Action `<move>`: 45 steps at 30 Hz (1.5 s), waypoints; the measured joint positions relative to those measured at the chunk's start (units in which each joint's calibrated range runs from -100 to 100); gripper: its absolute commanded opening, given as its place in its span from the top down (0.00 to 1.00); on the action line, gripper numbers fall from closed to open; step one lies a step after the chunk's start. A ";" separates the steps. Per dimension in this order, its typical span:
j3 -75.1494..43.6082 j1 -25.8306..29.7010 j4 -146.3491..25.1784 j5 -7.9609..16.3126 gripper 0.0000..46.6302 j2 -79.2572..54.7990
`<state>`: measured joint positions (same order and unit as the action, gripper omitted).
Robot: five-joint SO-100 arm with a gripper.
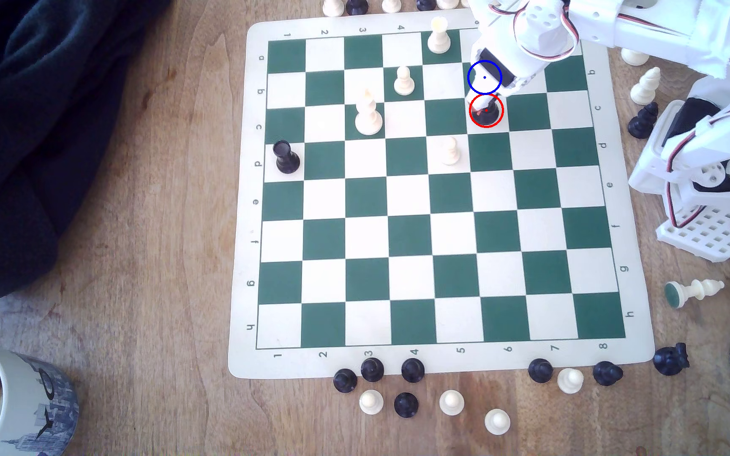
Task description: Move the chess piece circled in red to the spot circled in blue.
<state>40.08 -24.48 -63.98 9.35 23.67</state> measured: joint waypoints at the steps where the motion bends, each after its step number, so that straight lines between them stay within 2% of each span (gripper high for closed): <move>1: 0.00 0.00 0.32 0.05 0.64 -0.50; 13: 0.00 0.00 2.63 -0.20 0.67 -2.43; 23: 0.00 0.00 3.11 -0.20 0.81 -2.43; 35: 0.00 0.00 3.11 -0.59 0.89 -2.43; 45: -10.75 1.62 -5.42 -0.68 0.91 -2.43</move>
<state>29.33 -22.86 -69.40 8.67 21.24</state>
